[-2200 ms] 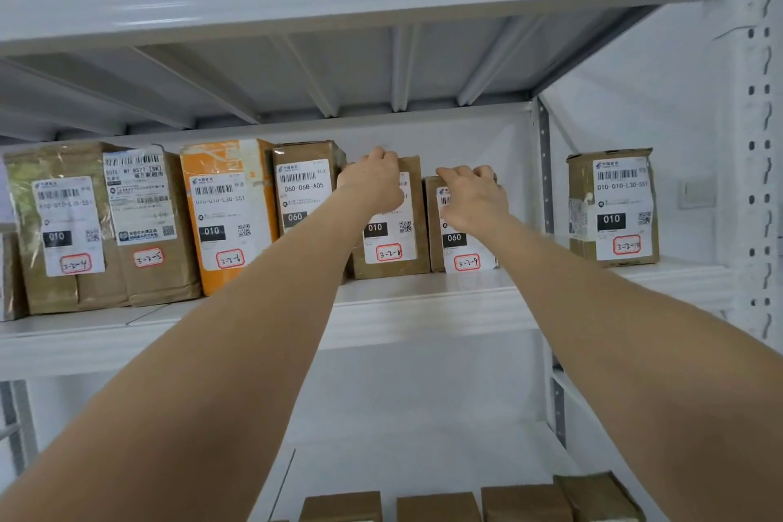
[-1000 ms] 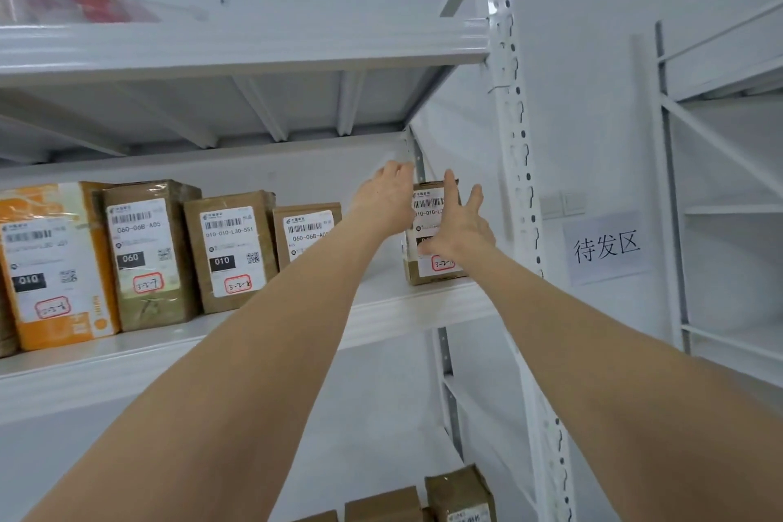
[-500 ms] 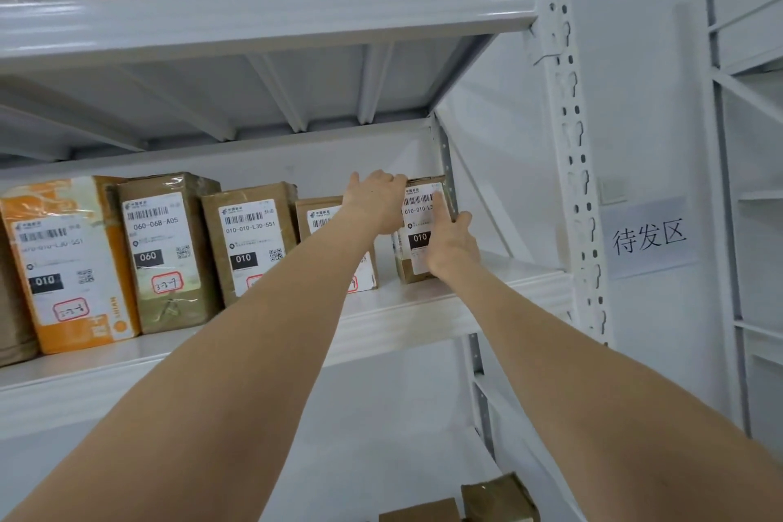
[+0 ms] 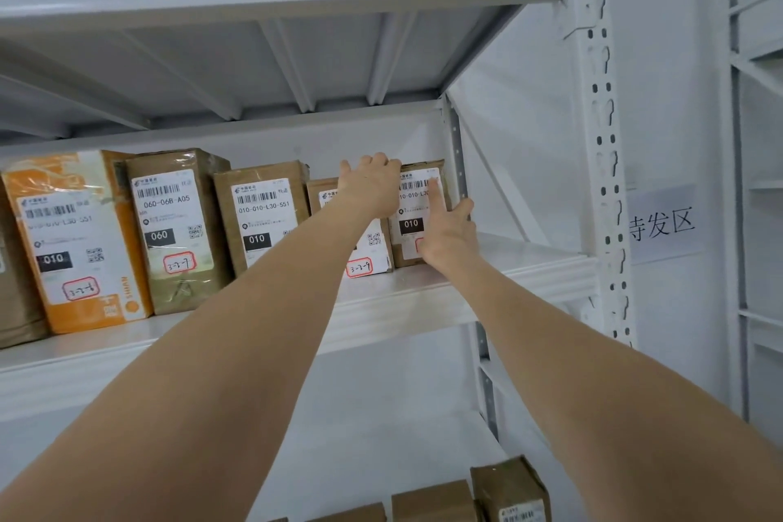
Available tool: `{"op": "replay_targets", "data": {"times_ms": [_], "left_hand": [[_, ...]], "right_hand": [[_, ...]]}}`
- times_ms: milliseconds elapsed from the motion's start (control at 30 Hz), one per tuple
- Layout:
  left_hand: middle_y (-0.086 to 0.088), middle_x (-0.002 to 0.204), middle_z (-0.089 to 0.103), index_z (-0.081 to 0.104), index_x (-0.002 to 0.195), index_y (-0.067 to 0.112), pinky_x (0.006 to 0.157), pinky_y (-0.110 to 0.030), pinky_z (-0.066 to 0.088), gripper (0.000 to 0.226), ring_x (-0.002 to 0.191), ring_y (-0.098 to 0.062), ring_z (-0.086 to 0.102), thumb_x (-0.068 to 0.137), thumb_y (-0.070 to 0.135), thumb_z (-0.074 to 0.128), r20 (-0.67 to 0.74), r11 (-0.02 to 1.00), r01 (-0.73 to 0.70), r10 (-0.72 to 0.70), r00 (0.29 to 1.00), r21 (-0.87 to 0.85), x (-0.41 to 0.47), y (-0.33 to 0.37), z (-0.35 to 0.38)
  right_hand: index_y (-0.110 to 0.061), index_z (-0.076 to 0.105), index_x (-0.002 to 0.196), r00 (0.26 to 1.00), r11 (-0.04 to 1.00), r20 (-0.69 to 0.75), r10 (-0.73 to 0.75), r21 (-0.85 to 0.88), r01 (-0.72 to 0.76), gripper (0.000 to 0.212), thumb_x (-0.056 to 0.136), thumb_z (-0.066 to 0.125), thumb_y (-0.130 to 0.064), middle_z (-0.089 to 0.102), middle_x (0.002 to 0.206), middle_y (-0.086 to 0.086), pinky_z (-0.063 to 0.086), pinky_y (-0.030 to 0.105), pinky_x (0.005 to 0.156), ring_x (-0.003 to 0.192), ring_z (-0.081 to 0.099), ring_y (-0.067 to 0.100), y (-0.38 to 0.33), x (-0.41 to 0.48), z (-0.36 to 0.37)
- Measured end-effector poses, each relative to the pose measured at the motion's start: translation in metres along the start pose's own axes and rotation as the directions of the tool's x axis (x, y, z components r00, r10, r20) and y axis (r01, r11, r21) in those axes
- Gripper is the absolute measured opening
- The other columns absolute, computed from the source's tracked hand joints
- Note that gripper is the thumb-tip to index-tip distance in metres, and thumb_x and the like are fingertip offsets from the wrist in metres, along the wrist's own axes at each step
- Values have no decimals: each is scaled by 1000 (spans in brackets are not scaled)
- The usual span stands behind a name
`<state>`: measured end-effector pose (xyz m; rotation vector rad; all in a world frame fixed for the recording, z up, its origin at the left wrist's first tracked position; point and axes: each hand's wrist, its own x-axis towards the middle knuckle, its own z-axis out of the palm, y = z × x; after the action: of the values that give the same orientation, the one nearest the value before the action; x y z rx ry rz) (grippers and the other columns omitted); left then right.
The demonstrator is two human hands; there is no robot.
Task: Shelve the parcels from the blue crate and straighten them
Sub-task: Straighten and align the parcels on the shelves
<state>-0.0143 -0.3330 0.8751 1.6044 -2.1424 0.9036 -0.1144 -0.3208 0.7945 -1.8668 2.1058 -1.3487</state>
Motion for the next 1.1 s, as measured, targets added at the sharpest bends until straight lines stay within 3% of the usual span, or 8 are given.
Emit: {"op": "replay_targets", "data": {"times_ms": [200,367,667,833,1100], "left_hand": [[-11,144,36,29,144,11,110,-49,27,56,134,-30,34,91,11,49,-10,998,-2,1,1000,-66,-8,0,-1],[-10,150,30,22,148,11,114,-53,18,62,140,-29,26,93,15,50,-8,996,-18,17,1000,-86,-13,-3,-4],[-8,153,26,21,149,13,113,-45,25,60,141,-27,26,94,12,45,-57,994,-28,22,998,-105,-41,-13,-11],[-9,149,30,25,147,12,105,-40,34,61,134,-27,34,90,5,46,-70,992,75,-82,994,-99,-81,-33,-13],[-9,146,33,32,143,10,96,-41,41,53,129,-27,39,92,10,47,-21,959,255,-260,965,-124,-185,-67,-19]], "right_hand": [[-37,-5,152,1000,999,-19,15,-33,-15,97,88,64,-13,25,136,14,43,39,95,114,47,32,-2,-2,3],[-35,-5,153,1000,998,-7,12,-63,-13,94,90,62,-14,26,138,14,43,39,95,116,48,32,-2,-3,2],[-36,3,152,1000,991,-19,13,-132,-15,94,86,67,-18,20,145,14,41,41,102,128,35,33,-10,-17,-7],[-26,22,149,965,972,-166,-202,-151,178,75,87,64,-19,22,149,15,30,40,110,135,26,34,-32,-42,-12],[-21,29,144,923,922,-71,-378,-114,369,67,87,63,-17,22,149,13,32,40,110,138,23,33,-81,-113,2]]}}
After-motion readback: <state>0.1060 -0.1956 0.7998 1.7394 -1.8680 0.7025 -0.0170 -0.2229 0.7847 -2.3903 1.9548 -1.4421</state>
